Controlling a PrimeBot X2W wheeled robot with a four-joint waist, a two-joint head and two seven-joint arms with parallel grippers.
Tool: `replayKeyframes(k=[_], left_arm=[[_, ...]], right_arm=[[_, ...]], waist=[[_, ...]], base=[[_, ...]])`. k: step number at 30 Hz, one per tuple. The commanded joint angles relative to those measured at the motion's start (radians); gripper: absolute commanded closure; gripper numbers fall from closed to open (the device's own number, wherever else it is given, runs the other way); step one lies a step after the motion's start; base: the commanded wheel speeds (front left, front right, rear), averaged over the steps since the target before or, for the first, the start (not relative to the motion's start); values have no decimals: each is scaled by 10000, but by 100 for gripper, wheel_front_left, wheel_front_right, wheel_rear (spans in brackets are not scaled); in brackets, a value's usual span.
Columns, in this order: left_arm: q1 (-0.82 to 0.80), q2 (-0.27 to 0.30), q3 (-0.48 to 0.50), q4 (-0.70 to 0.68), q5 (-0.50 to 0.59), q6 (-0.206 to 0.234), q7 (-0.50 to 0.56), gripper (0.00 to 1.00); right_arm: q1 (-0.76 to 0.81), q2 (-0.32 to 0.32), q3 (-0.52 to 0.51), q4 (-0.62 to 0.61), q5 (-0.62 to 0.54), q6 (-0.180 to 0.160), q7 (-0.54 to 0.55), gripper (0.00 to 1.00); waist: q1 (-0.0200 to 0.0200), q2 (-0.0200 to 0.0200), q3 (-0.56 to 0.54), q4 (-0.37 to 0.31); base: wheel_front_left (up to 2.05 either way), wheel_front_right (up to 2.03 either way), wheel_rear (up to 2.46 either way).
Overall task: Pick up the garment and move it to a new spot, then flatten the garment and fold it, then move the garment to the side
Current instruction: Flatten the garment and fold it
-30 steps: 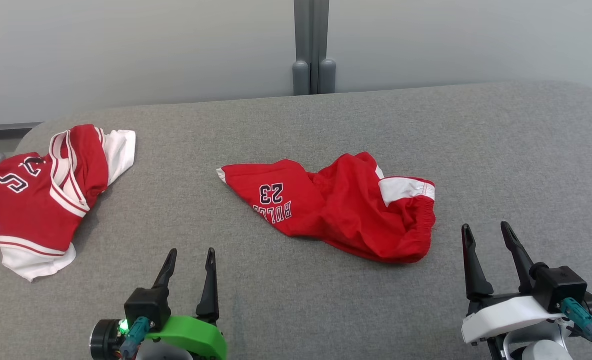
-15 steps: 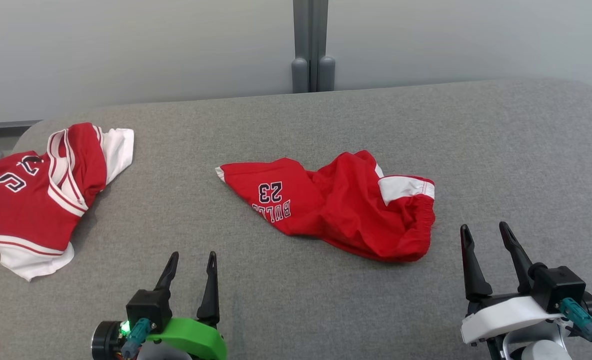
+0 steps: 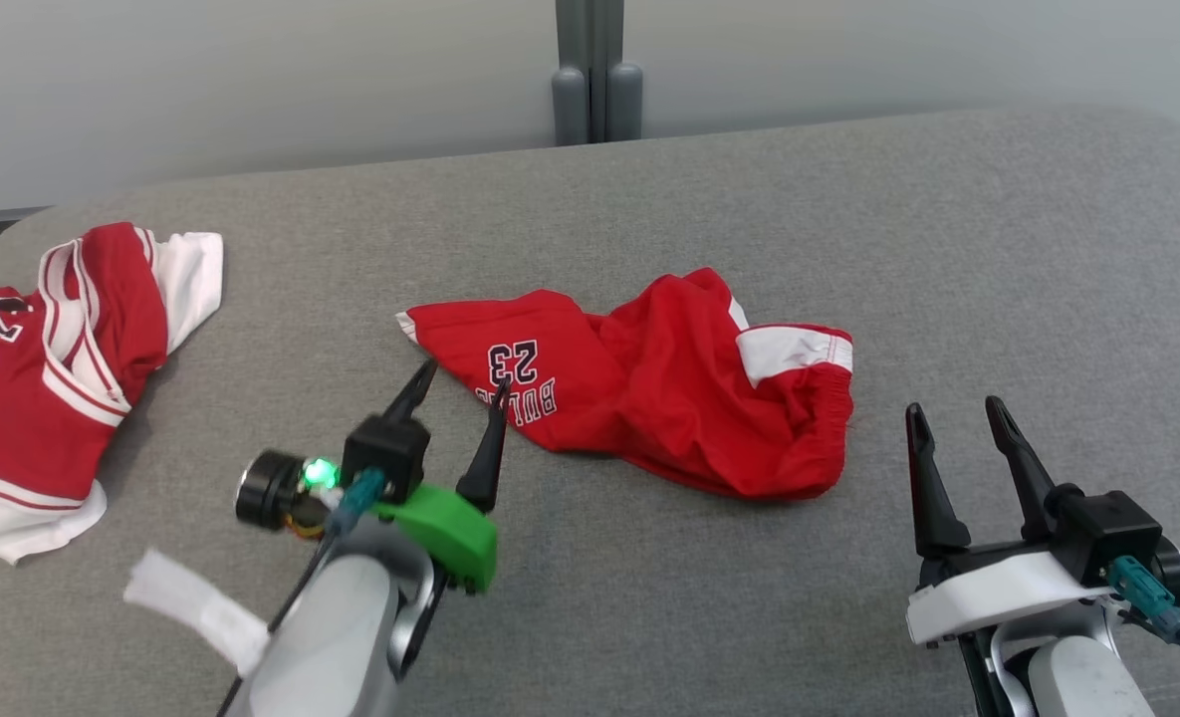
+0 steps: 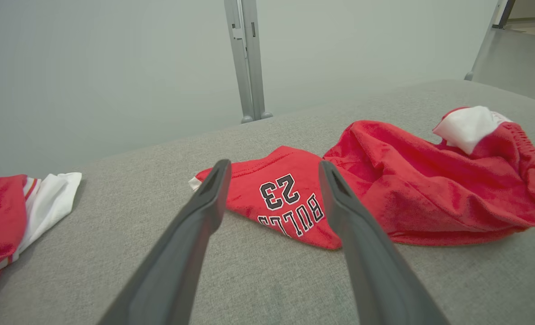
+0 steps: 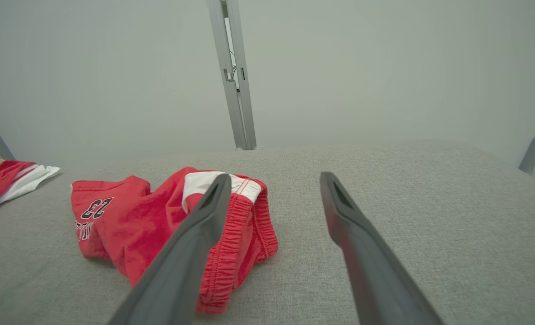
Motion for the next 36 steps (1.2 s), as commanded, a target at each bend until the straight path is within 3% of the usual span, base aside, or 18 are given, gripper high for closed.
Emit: replayKeyframes(k=[1,9,15,26,28,29,30,36], left_arm=[[-660,14,-134,199,35,-116,173,0],[-3672,18,-1324,2339,-985,-464,2454,0],[-5032,26,-1959,3575,-1594,-525,3399,0],[-6218,24,-2855,4763,-2512,-584,4609,0],[-6303,21,-2946,4755,-2690,-589,4508,63],[-6295,23,-2996,4737,-2766,-591,4439,77],[-6282,23,-3070,4704,-2819,-593,4363,100],[-6363,24,-3265,4382,-3184,-400,3190,100]], right_arm=[[-186,-29,18,-51,-8,-3,-29,0],[-892,-29,473,-90,303,-3,-29,0],[-1180,-19,489,-102,531,-3,-29,0],[-1318,-21,600,-105,847,-3,-29,0],[-1302,-21,584,-117,852,-3,-29,0],[-1281,-21,550,-125,856,-3,-29,0],[-1256,-22,515,-129,860,-3,-29,0],[-1199,-22,298,-62,720,-3,-29,0]], waist=[[0,0,423,-409],[0,0,1678,-1795],[0,0,2410,-2613],[0,0,2713,-3164],[0,0,2709,-3159],[0,0,2696,-3132],[0,0,2677,-3094],[0,0,2408,-2660]], base=[[0,0,0],[0,0,0],[0,0,0],[0,0,0],[0,0,0],[0,0,0],[0,0,0],[0,0,0]])
